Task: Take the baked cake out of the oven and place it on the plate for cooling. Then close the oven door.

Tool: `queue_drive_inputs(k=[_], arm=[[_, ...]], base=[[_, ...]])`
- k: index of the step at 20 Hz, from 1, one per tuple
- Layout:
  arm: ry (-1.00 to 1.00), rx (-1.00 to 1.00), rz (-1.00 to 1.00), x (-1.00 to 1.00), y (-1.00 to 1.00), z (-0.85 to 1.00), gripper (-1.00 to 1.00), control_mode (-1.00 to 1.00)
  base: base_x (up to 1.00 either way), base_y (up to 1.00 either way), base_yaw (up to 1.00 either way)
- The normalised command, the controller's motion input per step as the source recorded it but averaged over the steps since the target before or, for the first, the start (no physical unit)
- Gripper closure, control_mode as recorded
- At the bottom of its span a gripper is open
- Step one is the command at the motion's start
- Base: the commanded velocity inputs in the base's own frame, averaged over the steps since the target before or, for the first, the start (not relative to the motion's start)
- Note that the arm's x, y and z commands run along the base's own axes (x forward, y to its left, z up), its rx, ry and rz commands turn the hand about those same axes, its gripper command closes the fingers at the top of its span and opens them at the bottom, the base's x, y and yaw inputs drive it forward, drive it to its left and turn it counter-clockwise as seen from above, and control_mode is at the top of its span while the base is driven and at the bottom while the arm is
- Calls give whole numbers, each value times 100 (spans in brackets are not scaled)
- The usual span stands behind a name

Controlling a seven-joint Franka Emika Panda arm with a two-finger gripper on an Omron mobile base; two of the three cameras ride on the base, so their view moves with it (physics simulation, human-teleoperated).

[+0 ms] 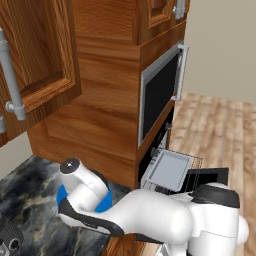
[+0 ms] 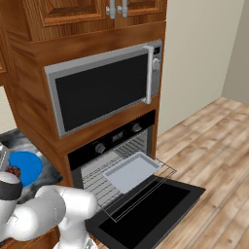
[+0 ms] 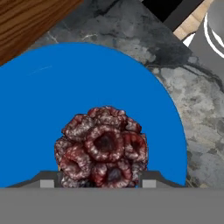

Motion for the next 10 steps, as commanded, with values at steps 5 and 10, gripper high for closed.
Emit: queue_drive_inputs(k=[5, 10], arm=[[0, 2, -14, 0, 0, 0, 100, -100], [0, 2, -11, 0, 0, 0, -100, -100]], base=[[0, 0, 0], [0, 0, 0]])
